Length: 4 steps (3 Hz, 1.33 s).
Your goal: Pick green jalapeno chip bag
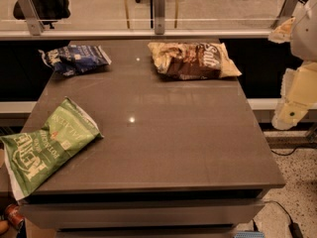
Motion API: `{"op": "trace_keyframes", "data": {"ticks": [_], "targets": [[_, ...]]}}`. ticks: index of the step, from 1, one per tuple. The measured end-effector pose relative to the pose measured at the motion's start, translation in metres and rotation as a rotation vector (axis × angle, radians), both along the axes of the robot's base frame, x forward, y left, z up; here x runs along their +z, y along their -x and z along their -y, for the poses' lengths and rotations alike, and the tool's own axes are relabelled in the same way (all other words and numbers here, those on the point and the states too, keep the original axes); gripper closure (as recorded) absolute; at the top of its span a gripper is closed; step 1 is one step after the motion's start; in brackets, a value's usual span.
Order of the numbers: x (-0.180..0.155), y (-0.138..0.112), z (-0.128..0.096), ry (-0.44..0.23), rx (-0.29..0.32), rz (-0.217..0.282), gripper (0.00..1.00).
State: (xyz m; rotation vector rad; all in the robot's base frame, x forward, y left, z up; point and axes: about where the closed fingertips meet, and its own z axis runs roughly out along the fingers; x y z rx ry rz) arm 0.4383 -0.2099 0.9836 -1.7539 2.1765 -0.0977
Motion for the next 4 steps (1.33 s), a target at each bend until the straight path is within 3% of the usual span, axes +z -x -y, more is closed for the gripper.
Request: {"op": "trace_keyframes", "data": {"ticks": [2, 4], "targets": [[0.017, 0.002, -0.068, 0.03, 0.287, 0.052, 0.0], [0.012, 0.015, -0.158, 0.07, 0.604, 0.072, 0.0]]}}
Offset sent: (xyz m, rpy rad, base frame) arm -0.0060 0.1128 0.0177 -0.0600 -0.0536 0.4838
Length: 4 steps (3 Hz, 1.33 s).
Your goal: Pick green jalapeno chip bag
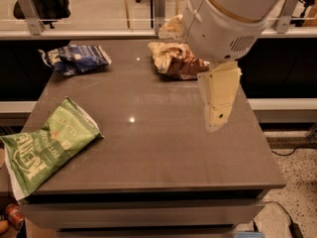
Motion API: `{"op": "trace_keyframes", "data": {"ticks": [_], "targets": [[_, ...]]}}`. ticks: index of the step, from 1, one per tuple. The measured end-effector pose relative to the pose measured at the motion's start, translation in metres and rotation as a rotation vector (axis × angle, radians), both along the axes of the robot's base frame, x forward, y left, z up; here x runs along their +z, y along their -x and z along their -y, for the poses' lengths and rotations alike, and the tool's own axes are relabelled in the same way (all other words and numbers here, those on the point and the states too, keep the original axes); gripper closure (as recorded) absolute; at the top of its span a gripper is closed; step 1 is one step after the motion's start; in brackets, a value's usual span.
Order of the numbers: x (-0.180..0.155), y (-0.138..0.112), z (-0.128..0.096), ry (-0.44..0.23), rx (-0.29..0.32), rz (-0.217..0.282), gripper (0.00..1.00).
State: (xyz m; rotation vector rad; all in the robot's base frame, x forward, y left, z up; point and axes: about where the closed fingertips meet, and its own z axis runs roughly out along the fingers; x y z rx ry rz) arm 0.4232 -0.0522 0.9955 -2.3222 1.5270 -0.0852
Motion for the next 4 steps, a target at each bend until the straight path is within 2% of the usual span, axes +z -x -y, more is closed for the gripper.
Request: {"op": "trace_keyframes", "data": {"ticks": [2, 3, 4], "targets": [[-0.019, 0.033, -0.098, 0.029, 0.259, 0.001, 0.0], [-0.017, 0.033, -0.098, 0.028, 0.259, 0.004, 0.0], [-0.006, 0.041, -0.108, 0.036, 0.276, 0.045, 0.0]]}}
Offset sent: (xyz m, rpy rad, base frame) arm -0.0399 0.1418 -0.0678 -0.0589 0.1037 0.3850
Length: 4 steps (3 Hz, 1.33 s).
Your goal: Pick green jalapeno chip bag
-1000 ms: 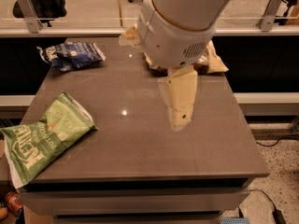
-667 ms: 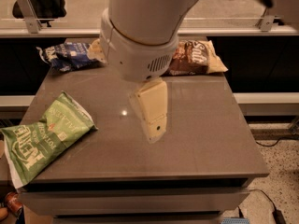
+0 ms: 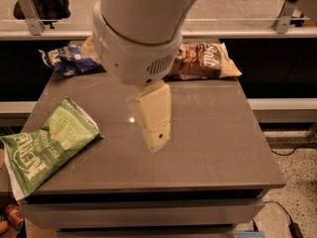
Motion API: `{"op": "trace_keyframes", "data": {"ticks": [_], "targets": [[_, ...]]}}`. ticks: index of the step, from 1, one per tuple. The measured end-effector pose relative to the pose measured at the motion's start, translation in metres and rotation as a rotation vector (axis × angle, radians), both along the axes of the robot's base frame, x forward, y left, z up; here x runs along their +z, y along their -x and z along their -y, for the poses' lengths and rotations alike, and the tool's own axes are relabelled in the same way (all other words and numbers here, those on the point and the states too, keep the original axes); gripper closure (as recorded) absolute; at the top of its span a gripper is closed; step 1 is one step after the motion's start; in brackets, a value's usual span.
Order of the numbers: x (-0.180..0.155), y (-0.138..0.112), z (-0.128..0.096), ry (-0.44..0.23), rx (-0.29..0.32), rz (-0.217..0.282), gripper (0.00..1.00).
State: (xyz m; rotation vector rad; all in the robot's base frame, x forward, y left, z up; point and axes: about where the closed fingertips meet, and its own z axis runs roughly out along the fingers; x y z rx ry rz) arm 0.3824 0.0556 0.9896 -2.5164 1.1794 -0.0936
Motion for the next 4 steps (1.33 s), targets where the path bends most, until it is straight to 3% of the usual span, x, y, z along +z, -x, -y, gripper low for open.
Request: {"op": "trace_keyframes", "data": {"ticks": [2, 4], "targets": [[0.007, -0.009, -0.039, 0.022, 0.077, 0.067, 0.0], [-0.024, -0.046, -0.089, 0.095, 0.154, 0.078, 0.0]]}}
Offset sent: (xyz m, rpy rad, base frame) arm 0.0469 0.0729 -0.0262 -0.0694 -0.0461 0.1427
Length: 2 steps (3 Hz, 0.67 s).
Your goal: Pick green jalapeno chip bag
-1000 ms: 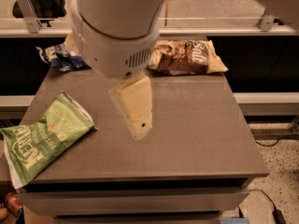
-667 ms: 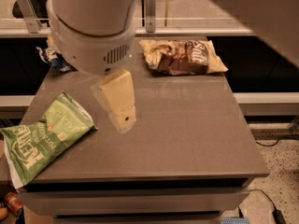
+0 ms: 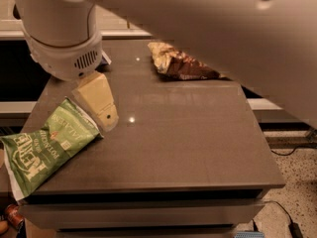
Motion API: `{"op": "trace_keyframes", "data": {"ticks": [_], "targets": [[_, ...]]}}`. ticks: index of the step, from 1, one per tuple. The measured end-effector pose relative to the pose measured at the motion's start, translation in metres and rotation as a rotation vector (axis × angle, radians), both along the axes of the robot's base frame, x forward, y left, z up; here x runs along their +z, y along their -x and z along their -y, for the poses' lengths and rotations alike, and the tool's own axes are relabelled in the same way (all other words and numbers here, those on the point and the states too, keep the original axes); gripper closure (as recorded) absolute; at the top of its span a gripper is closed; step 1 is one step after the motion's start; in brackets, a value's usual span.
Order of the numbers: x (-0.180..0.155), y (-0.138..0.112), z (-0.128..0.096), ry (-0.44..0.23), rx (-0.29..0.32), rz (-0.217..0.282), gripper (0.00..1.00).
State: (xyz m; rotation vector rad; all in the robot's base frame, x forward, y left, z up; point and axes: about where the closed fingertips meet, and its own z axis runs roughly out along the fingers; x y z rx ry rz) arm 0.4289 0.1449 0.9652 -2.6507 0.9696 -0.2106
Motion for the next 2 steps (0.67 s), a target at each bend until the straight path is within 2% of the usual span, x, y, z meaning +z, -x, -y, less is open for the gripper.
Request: {"op": "trace_keyframes", "data": {"ticks": [2], "targets": [[-0.052, -0.023, -0.041, 0.053, 0.064, -0.064, 0.0]]}}
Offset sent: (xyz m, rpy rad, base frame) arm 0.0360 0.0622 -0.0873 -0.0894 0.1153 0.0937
